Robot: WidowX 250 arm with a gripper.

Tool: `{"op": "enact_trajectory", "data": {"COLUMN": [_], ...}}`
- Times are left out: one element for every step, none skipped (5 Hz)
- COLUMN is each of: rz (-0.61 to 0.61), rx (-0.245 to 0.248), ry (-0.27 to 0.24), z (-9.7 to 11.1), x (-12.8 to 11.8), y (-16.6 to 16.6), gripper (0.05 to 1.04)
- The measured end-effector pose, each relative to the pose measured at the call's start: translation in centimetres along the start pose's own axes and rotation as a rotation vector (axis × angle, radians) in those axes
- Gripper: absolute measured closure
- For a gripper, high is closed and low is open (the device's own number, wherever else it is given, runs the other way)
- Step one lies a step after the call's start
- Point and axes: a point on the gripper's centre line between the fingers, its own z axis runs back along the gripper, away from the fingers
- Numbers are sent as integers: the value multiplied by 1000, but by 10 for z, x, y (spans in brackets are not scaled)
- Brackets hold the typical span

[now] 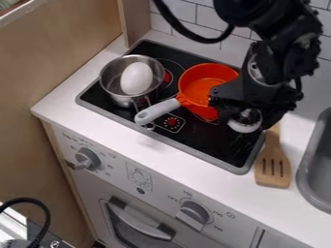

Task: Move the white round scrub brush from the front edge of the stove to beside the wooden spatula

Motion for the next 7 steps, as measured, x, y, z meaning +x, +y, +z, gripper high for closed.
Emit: {"op": "enact_trajectory", "data": {"rz": [4, 14, 3, -25, -25, -38, -48], "rx": [2, -15, -33, -34, -65, -71, -59], "ry": [-7, -32, -32, -19, -22, -13, 23], "z": [-1, -7, -12, -13, -4, 1, 7], "x": [-2, -5, -8, -10, -2, -3, -3], "y": [-2, 0, 2, 4, 6, 12, 19], "gripper": [216, 216, 159, 83, 84, 84, 84]}}
